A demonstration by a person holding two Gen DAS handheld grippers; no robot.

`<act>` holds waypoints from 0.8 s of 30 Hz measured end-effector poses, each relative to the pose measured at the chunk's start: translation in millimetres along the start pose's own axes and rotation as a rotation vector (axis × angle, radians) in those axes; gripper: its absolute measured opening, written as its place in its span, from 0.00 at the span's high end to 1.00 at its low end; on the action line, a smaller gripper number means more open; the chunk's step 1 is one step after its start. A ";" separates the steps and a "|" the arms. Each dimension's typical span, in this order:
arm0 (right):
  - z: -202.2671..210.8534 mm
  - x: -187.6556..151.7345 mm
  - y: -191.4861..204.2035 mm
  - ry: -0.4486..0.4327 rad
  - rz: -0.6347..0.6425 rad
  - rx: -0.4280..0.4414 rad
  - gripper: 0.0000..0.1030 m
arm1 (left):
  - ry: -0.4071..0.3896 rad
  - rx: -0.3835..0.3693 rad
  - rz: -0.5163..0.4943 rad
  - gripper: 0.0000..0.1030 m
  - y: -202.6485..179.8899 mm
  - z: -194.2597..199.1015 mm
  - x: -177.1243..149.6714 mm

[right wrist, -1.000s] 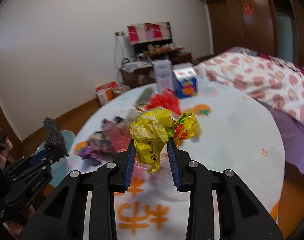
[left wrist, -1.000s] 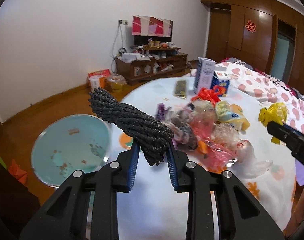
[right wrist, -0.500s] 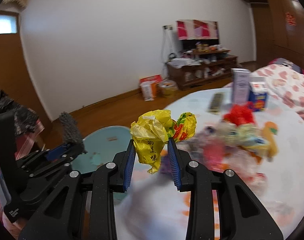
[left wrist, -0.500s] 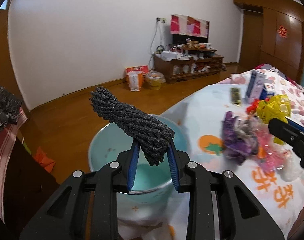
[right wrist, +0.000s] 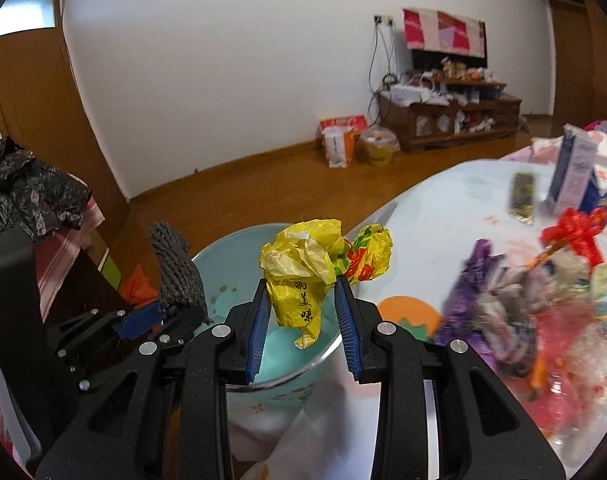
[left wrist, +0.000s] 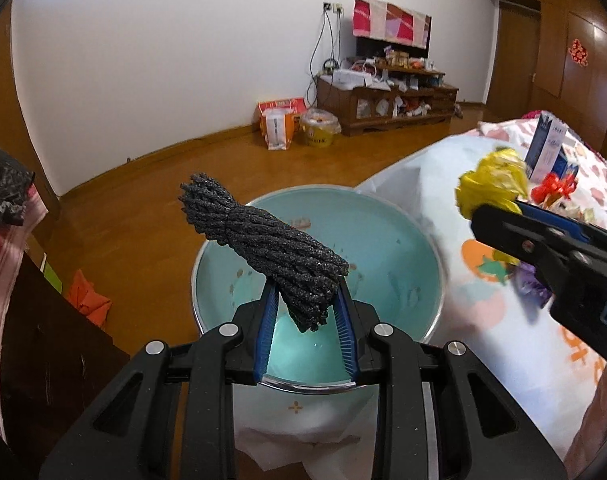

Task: Collect trash
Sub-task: 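Carry both items over the blue wastebasket and open both tools to drop them, then return to the table and grasp the clear plastic bag with the right tool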

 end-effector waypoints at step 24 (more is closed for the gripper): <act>-2.6 -2.8 -16.5 0.002 -0.013 -0.040 0.31 | -0.078 0.139 0.135 0.18 37.2 22.7 18.1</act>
Point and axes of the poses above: each gripper's, at about its wrist camera, not at the fingertips, and z roughly against the way its jaws point, y to its left, x to its top, the point moved 4 cm from there along -z, roughly the way its jaws point, and after that the axes turned 7 degrees about -y, right-handed, at the moved point
